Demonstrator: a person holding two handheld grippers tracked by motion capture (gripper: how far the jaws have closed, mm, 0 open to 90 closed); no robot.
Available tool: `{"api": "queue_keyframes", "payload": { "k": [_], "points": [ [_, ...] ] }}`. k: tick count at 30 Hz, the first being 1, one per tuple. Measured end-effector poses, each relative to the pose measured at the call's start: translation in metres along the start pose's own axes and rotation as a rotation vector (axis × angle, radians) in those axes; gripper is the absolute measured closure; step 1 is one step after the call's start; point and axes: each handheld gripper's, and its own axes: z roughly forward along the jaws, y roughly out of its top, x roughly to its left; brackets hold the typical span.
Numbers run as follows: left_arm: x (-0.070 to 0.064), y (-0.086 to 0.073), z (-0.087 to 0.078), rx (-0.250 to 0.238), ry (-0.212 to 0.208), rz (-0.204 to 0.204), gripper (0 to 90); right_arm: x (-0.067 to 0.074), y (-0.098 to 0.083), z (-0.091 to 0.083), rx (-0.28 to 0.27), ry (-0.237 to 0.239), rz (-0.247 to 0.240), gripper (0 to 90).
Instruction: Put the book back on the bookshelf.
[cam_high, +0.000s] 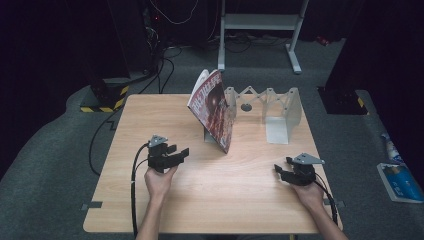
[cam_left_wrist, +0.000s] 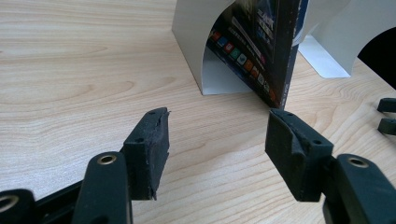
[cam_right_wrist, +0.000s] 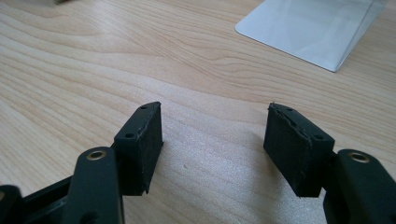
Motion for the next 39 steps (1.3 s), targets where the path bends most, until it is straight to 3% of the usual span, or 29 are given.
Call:
{"api": "queue_keyframes", "payload": {
  "k": [39],
  "points": [
    [0.004,-0.017,0.031,0.054,0.059,-0.008,39.9,0.000,0.000,0.000,0.000,0.000,0.000,36.8]
  ]
}}
